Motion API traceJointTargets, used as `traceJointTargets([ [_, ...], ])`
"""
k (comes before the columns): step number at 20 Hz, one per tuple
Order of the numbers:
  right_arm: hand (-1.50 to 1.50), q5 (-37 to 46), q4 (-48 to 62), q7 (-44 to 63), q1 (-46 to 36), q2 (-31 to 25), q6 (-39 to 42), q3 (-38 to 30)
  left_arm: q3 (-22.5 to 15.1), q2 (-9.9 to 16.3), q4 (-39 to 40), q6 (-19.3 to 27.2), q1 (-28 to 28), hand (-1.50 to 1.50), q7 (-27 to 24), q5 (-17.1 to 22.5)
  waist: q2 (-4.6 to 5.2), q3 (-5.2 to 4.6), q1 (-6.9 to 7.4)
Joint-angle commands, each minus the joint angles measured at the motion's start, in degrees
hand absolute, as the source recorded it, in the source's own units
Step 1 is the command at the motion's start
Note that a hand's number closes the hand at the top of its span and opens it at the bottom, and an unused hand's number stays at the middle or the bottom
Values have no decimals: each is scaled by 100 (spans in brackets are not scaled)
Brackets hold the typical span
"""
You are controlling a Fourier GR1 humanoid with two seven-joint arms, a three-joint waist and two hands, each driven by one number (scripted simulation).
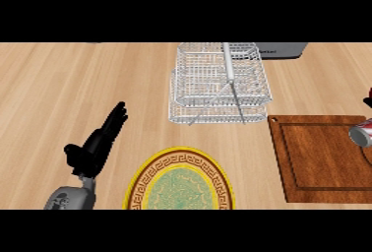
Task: Pick the tomato from the cutting board and place it in the tiered basket
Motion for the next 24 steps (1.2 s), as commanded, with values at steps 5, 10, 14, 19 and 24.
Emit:
traceJointTargets([
  [5,150,-805,-1130,2299,-1220,604,625,185,56,2,-210,7,39,0,178,0,2,1,32],
  [10,150,-513,-188,3247,-2787,893,193,758,165,170,22,-221,-257,0,207,53,41,-1,134],
  [14,150,-351,326,3832,-3453,1360,-126,1109,121,99,-44,-137,-147,0,68,-41,46,-1,174],
  [19,150,-241,1270,3527,-3875,1487,-381,1337,-43,-171,174,-5,-84,0,-106,-212,56,2,146],
  [24,150,-28,2110,3456,-4502,1830,-867,1541,188,89,48,-308,-162,0,55,28,58,3,162],
])
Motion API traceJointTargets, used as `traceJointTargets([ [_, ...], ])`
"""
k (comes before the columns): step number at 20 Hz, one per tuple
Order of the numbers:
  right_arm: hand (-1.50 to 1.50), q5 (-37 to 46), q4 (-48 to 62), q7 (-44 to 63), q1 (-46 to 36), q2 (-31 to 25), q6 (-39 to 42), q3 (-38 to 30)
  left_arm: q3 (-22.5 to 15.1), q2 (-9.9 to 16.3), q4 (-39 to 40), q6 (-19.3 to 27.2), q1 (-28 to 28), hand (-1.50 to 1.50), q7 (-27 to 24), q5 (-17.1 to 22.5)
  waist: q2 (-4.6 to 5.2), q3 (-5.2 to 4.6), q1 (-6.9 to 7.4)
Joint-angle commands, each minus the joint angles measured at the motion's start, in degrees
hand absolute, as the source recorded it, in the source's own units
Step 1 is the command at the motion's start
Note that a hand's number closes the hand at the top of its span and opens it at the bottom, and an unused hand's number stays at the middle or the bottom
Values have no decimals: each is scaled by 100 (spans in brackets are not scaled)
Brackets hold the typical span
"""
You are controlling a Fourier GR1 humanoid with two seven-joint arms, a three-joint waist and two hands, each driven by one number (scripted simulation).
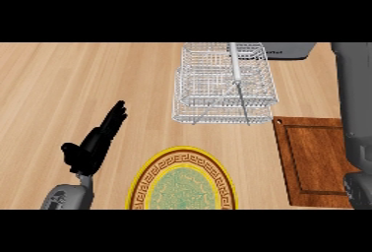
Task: Pick the tomato from the cutting board and place it in the tiered basket
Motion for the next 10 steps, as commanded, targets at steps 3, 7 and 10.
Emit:
traceJointTargets([
  [3,150,322,1222,-481,-401,477,-743,279,46,-46,-80,56,-159,0,164,-4,17,2,42],
  [7,150,459,1630,-603,-543,699,-1019,428,-171,-287,-174,203,129,0,41,-169,5,3,21],
  [10,150,160,2050,-753,-785,765,-1075,125,-8,-167,308,44,-227,0,-95,-134,22,1,-3],
])
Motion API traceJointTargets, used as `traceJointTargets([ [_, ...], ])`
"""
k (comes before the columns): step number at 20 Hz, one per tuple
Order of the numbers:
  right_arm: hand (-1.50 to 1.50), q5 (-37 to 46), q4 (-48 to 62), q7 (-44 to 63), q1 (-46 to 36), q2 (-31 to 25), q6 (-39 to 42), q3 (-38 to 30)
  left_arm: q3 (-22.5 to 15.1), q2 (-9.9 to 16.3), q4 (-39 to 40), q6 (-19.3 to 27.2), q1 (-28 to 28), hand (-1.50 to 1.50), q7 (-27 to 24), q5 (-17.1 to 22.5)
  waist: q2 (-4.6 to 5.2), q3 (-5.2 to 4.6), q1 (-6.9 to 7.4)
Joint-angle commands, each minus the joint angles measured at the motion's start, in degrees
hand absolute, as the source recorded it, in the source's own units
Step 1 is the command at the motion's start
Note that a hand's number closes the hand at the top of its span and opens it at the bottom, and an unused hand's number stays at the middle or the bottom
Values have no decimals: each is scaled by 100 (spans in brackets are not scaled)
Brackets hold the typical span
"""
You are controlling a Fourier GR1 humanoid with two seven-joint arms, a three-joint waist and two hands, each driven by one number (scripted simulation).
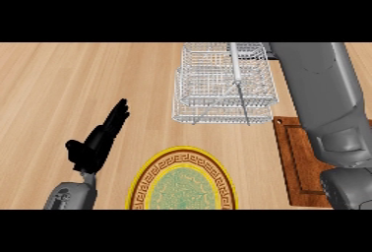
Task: Pick the tomato from the cutting board and place it in the tiered basket
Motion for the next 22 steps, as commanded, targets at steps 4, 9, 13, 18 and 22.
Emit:
traceJointTargets([
  [4,150,-327,661,-87,-234,437,-352,-262,114,25,102,-100,40,0,-70,81,-11,0,-33],
  [9,150,-919,1085,998,-380,762,-451,-907,132,-43,106,53,-127,0,33,17,-17,0,-67],
  [13,-150,-1426,1099,1380,-347,890,-496,-928,261,190,222,-200,-121,0,-69,104,-30,-1,-65],
  [18,-150,-1531,459,1455,-204,761,-924,-1216,124,77,-220,-95,104,0,102,39,-51,4,-96],
  [22,-150,-1157,408,1107,-228,5,-1384,-1236,77,-3,85,-38,26,0,-84,-77,-22,2,-110],
])
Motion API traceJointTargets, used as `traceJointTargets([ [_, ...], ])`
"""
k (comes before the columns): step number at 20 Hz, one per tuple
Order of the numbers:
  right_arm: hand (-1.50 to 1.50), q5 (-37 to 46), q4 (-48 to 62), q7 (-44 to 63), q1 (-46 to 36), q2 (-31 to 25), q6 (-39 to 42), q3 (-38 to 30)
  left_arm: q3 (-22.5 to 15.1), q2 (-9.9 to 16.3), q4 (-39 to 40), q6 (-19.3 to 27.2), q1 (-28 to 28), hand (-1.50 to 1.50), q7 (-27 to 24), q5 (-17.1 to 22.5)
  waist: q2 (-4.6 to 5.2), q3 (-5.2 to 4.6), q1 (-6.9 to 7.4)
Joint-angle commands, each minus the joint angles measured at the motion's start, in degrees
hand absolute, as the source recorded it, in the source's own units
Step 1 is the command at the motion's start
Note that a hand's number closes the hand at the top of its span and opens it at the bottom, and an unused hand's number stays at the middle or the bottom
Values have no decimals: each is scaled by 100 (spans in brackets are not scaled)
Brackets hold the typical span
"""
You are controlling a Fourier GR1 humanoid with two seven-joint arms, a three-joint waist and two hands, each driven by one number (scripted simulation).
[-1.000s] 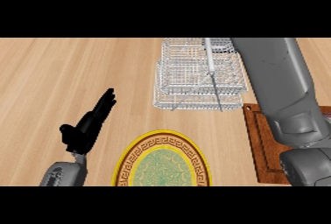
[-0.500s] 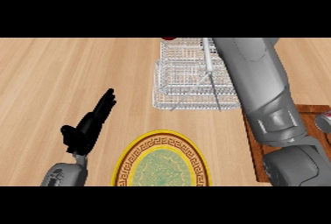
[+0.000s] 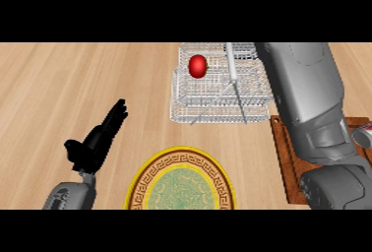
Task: Pick the tomato from the cutting board and place it in the tiered basket
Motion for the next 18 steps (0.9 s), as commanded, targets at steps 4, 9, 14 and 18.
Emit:
traceJointTargets([
  [4,-150,727,-508,-349,394,-817,-1411,-4,-45,64,-184,-121,296,0,-89,19,-17,3,-18],
  [9,-150,314,-767,-782,690,-1799,-1281,-633,120,129,34,-50,15,0,9,14,9,7,-94],
  [14,-150,-497,-1018,-1400,1435,-2376,-754,-1320,-52,-61,-126,48,195,0,-12,-74,-3,10,-74],
  [18,-150,-1034,-933,-1703,2071,-3182,196,-1782,20,-3,-266,-37,104,0,278,61,-11,12,-93],
])
